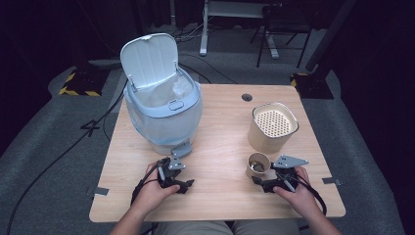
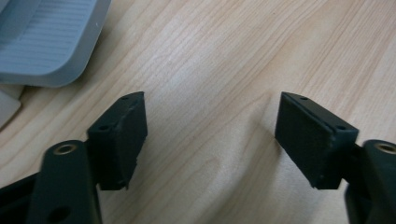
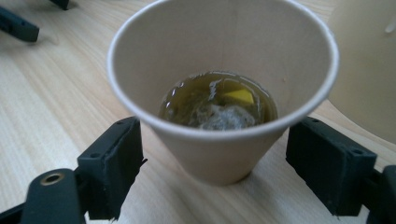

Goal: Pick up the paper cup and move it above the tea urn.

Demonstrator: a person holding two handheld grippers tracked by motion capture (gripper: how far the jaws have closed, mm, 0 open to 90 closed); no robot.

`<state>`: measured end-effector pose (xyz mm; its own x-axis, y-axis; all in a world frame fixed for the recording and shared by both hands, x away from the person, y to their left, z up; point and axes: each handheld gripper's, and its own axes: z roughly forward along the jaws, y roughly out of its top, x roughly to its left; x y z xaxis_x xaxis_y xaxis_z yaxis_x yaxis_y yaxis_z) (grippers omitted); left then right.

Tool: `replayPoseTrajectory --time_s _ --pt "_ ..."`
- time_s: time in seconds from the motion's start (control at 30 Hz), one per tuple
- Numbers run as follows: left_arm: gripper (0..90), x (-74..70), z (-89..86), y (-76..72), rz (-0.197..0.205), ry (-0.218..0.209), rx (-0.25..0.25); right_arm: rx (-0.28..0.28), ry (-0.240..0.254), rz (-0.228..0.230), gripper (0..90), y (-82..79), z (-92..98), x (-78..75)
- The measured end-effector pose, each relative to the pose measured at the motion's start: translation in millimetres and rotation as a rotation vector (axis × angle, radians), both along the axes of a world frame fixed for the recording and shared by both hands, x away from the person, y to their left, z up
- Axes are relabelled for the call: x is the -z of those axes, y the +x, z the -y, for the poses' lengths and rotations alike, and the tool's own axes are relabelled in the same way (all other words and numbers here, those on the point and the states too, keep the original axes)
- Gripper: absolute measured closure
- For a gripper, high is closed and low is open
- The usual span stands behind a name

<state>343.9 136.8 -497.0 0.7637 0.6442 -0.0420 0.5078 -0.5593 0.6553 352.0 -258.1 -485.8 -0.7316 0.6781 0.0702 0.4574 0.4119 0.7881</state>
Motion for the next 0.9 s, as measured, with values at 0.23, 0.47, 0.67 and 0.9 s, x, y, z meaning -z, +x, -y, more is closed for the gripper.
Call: replayPoseTrajectory --time_s 0.23,0.47,0.67,0.9 --pt "20.1 5.4 -1.7 -1.4 0.042 -0.018 0.025 0.007 0.003 0.037 20.3 5.6 -5.6 3.2" --pt "20.1 6.0 -1.9 -1.0 0.05 -0.023 0.032 0.004 0.04 0.059 21.8 5.6 -8.6 7.8" --pt "20.0 6.1 -1.9 -1.0 0.05 -0.023 0.032 0.002 0.099 0.083 23.6 6.4 -7.5 4.0" --pt "20.0 6.0 -1.9 -1.0 0.05 -0.023 0.032 0.001 0.102 0.082 25.8 6.4 -6.2 3.1"
